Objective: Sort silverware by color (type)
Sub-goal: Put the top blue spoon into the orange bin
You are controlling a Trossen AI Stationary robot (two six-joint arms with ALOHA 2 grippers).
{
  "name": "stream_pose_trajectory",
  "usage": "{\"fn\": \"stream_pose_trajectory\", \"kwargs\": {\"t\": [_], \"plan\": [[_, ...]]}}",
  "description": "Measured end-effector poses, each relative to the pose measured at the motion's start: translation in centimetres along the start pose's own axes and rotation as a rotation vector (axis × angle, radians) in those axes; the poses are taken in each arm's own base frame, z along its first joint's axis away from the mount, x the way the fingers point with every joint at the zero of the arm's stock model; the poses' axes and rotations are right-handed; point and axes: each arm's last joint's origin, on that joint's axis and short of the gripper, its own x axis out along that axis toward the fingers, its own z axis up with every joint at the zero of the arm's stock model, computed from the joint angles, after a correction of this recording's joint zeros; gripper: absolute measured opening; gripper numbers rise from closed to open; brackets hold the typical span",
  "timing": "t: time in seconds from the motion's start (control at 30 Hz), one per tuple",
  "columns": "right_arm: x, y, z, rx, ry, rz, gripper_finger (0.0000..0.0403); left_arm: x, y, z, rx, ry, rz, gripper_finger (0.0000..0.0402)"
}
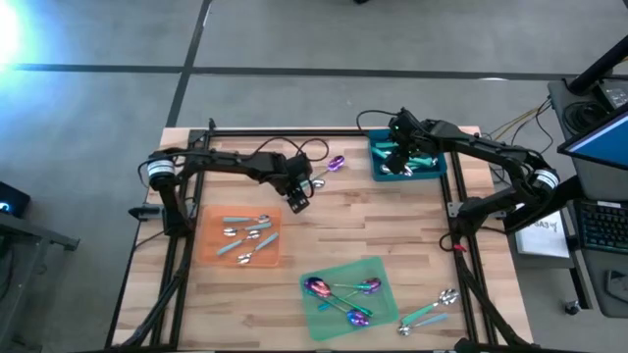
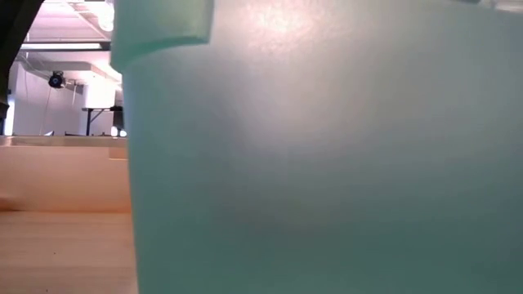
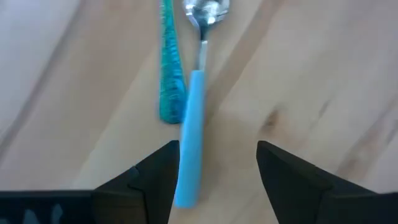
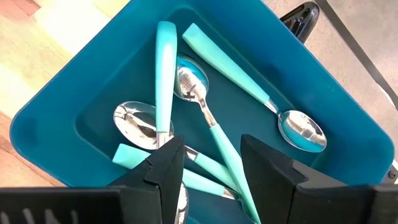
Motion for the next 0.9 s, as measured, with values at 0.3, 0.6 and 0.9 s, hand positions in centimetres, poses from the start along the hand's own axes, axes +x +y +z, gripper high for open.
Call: {"fn": "stream_pose_trajectory", "kwargs": {"t": [0.3, 0.6, 0.9], "plan": [[0.0, 0.0, 0.0, 0.000, 0.000, 0.000, 0.0148, 2.5, 0.5, -0.9, -0.003, 0.073, 0.066, 0.0199], [0.0, 0.0, 0.0, 0.000, 0.000, 0.000, 0.0148, 3.6, 0.4, -1.1, 0.005, 0.097, 0.075, 0.0099], [0.0, 0.0, 0.0, 0.000, 0.000, 0.000, 0.0148, 2.0, 0.3, -0.8, 0.019, 0.032, 0.097, 0.0030]]}}
